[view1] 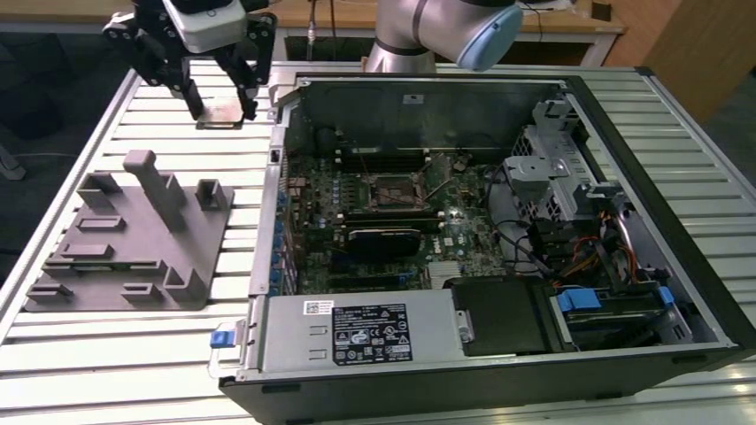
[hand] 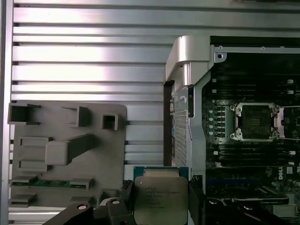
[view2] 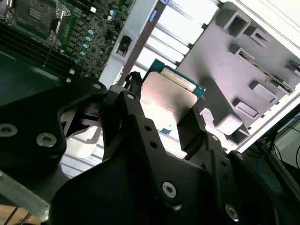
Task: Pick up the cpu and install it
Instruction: 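Pick up the cpu and move it towards the insertion slot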
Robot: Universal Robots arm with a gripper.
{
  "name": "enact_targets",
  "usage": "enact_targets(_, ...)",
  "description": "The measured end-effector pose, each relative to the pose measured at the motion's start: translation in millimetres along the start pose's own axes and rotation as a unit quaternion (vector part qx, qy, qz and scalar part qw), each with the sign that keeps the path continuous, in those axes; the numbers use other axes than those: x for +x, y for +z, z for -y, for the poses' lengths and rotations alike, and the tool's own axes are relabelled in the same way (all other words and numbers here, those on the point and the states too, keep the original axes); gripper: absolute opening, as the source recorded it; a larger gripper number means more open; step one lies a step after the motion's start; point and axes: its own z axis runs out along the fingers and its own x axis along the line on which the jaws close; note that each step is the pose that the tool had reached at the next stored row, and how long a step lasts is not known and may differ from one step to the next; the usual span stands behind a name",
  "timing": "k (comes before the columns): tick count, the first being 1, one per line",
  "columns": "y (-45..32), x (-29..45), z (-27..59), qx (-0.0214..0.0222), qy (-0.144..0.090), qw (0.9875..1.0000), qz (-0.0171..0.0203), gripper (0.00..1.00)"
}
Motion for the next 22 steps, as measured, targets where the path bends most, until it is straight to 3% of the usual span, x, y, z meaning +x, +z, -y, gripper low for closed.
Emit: enact_targets(22, 1.6, -59.9, -2.4, 0.0000, 0.000, 1.0000, 0.0000, 0.55)
